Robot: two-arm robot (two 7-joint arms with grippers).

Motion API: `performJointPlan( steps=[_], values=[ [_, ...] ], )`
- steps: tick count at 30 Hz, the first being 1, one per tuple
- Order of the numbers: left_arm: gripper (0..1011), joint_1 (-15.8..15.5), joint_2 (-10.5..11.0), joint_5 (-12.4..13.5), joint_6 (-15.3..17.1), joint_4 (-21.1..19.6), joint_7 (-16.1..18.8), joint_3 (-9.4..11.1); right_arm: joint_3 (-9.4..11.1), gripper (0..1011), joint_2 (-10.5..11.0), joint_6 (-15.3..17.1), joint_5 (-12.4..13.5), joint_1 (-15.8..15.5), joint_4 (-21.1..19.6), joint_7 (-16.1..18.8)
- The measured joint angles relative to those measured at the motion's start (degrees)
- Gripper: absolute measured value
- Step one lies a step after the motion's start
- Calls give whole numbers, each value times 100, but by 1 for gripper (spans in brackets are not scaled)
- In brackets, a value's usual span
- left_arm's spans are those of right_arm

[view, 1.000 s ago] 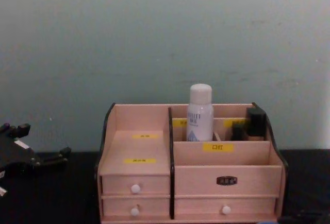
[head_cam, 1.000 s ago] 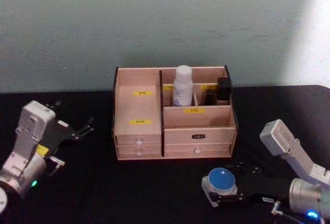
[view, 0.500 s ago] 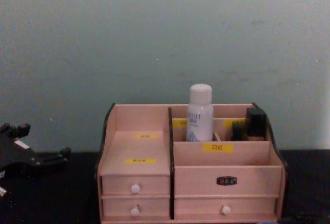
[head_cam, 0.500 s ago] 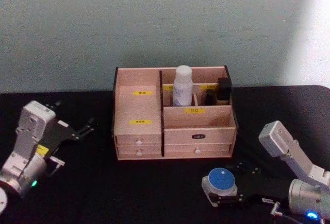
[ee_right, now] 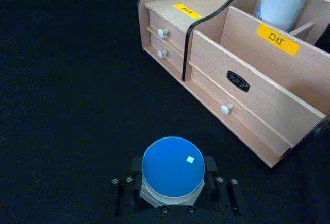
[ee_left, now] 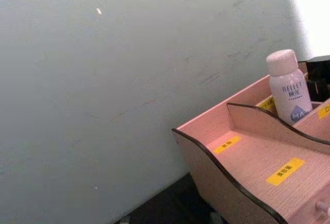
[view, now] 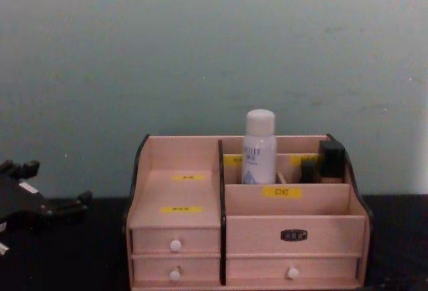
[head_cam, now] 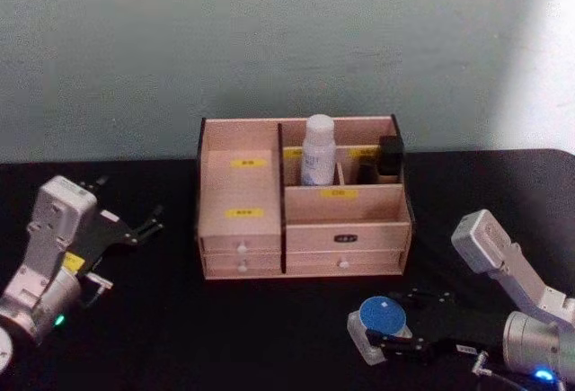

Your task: Pick up the facial cleanser and watermelon frost from the table and place them into the tiered storage box.

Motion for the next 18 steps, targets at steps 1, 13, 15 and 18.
performJointPlan(
  steps=[1,13,15,18],
  values=[
    [1001,0,0,0,0,0,0,0,0,710,0,0,0,0,0,0],
    [1001,0,0,0,0,0,0,0,3,710,0,0,4,0,0,5],
    [1001,0,0,0,0,0,0,0,20,710,-7,0,31,-1,0,10],
    [1001,0,0,0,0,0,0,0,68,710,-20,-3,83,-1,-5,17]
  ],
)
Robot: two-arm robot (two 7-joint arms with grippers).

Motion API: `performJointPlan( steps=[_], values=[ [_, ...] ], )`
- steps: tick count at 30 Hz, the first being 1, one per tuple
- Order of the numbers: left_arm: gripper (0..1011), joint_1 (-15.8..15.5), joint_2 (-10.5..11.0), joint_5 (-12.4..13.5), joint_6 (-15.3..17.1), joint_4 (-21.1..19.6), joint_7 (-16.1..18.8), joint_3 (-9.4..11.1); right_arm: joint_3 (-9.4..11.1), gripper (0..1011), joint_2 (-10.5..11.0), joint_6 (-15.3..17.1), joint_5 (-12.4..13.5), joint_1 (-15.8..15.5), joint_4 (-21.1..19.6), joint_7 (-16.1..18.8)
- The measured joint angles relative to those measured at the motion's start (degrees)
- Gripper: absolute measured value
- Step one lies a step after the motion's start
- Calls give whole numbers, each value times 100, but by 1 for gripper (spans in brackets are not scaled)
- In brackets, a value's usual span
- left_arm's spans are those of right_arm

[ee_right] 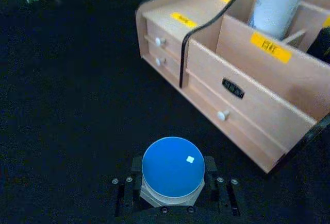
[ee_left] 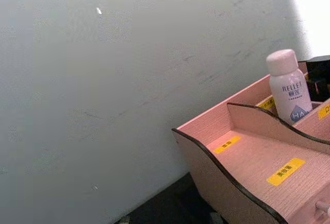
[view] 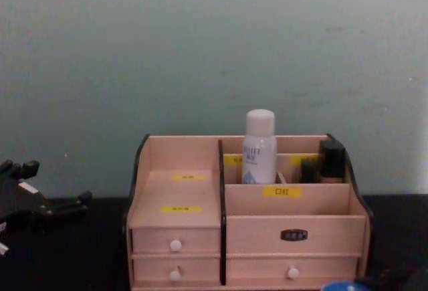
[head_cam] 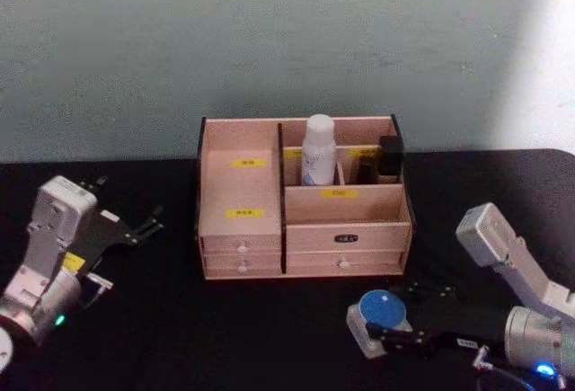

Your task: Pick up the facial cleanser and watermelon frost from the table and place them into the tiered storage box.

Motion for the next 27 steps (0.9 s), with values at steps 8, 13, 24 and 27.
performJointPlan(
  steps=[8,13,24,27],
  values=[
    [1001,0,0,0,0,0,0,0,116,710,-75,-79,145,169,-67,14],
    [1001,0,0,0,0,0,0,0,132,710,-177,-67,229,353,-55,18],
    [1001,0,0,0,0,0,0,0,18,710,-523,-25,342,923,173,5],
    [1001,0,0,0,0,0,0,0,-41,710,-642,-14,356,1111,294,-3]
  ],
)
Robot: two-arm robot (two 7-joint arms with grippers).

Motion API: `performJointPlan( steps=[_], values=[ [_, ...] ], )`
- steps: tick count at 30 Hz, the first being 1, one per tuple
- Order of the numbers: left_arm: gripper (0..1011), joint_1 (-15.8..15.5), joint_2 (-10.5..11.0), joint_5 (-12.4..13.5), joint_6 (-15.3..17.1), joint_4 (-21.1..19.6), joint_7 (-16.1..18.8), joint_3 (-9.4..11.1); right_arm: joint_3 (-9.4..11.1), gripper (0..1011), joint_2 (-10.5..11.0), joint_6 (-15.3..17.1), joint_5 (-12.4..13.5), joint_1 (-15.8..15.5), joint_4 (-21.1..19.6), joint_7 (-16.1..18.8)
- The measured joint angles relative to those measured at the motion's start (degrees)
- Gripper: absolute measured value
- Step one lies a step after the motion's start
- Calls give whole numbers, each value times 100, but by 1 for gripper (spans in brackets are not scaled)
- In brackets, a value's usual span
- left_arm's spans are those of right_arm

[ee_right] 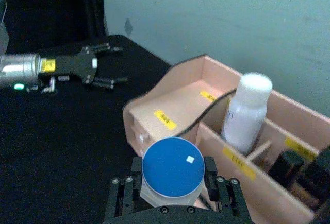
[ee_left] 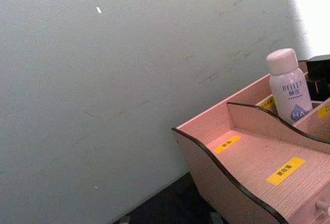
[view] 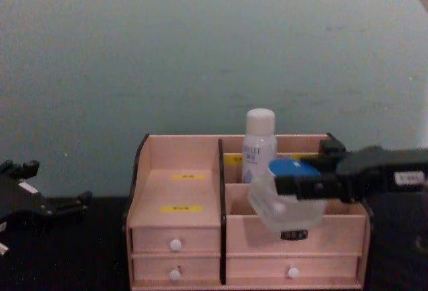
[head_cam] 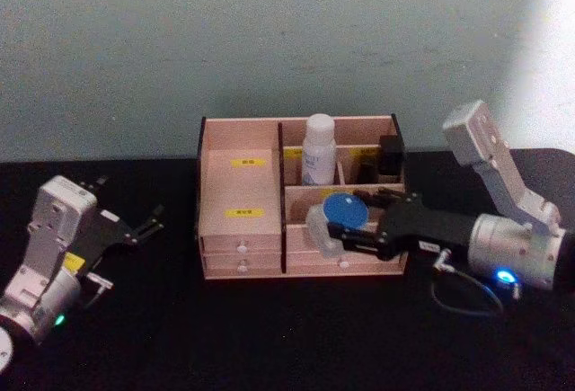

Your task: Pick up the facial cleanser and watermelon frost from the table and place them into the tiered storage box.

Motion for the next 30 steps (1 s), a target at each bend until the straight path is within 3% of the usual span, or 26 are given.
performJointPlan(
  steps=[15,30],
  values=[
    [1001,0,0,0,0,0,0,0,-360,711,-756,-33,-139,934,926,-76],
    [1001,0,0,0,0,0,0,0,-569,710,-1436,-231,-313,1539,1876,-79]
  ],
)
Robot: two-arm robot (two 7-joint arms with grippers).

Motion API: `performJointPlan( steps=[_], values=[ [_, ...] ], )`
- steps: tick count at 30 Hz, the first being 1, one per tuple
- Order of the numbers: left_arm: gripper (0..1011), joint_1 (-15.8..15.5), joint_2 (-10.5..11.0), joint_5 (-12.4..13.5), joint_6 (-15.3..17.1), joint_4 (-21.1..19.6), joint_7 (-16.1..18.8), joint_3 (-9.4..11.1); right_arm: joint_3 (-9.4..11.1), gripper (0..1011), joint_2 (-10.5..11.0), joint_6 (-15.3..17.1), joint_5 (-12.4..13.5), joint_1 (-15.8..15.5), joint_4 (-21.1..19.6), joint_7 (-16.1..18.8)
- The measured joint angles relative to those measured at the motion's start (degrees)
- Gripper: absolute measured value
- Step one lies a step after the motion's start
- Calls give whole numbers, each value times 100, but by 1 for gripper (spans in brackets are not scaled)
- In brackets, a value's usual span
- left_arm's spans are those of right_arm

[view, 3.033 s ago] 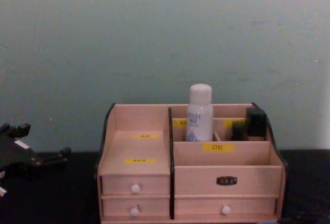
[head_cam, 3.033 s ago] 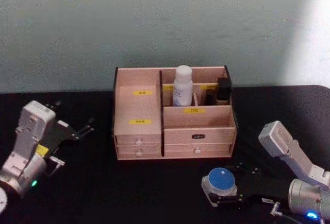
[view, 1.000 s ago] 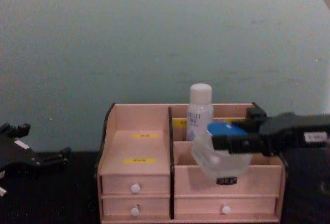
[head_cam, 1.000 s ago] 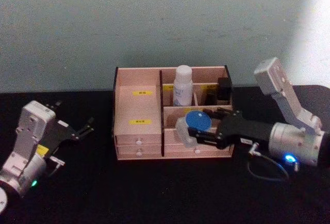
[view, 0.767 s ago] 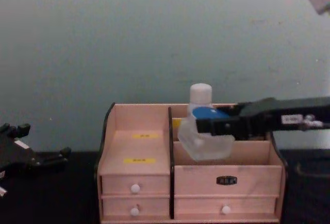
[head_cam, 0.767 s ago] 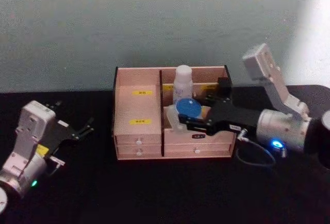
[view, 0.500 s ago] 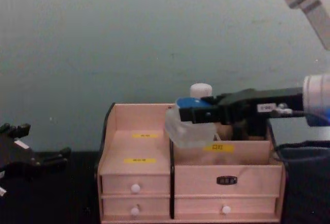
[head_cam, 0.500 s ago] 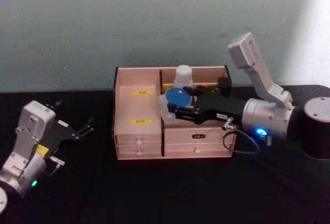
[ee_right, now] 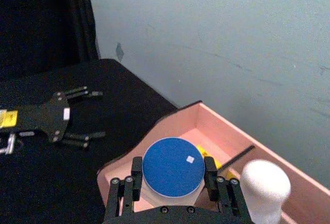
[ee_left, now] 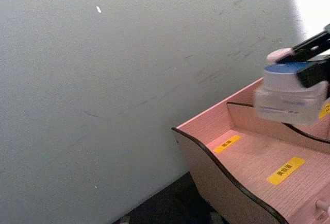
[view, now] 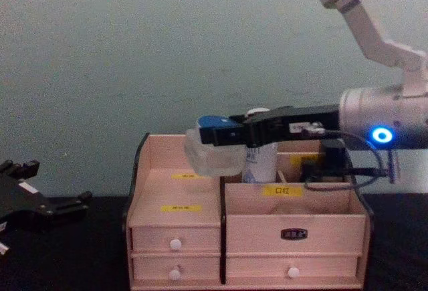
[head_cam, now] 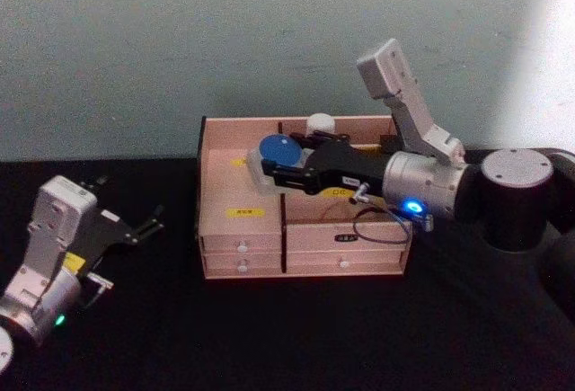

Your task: Pick up the facial cleanser and watermelon frost from the table and place them into the tiered storage box.

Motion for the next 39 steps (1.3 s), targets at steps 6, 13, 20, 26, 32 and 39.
performJointPlan(
  steps=[6,13,20,26,32,39],
  values=[
    [1001,0,0,0,0,0,0,0,-49,710,-271,-122,-70,212,444,28],
    [1001,0,0,0,0,0,0,0,-90,710,-503,-232,-141,390,823,116],
    [1001,0,0,0,0,0,0,0,-123,710,-658,-285,-217,489,1092,179],
    [1001,0,0,0,0,0,0,0,-150,710,-747,-297,-280,517,1239,234],
    [1001,0,0,0,0,0,0,0,-169,711,-799,-297,-337,528,1334,276],
    [1001,0,0,0,0,0,0,0,-187,710,-838,-298,-408,533,1408,312]
  ],
)
